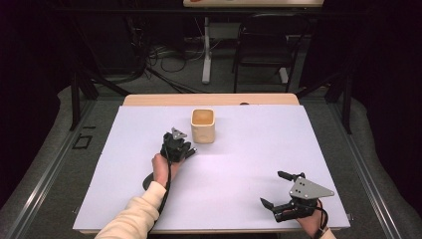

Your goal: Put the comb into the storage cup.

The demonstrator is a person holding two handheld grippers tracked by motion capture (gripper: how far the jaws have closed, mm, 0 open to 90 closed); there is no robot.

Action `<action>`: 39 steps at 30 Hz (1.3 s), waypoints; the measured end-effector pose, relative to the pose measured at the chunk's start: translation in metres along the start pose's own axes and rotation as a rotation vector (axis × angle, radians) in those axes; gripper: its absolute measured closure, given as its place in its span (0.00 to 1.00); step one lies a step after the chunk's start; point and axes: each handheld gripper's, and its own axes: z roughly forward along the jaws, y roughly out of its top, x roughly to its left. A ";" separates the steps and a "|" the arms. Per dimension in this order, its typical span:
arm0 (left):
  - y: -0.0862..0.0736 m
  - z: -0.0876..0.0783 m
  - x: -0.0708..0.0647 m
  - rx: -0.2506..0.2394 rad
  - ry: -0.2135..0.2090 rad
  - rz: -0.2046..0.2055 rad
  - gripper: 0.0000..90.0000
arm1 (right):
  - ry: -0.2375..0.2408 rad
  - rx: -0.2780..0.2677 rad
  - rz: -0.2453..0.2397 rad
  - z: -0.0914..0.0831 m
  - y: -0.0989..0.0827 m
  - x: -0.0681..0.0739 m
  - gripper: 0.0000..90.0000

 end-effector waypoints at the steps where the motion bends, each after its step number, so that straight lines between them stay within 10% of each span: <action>1: 0.000 0.001 0.000 0.000 0.001 0.004 1.00 | 0.000 0.002 -0.005 0.001 0.000 0.000 0.00; 39: -0.007 -0.003 -0.025 0.076 -0.118 0.098 1.00 | -0.003 0.002 -0.006 0.000 0.000 -0.001 0.00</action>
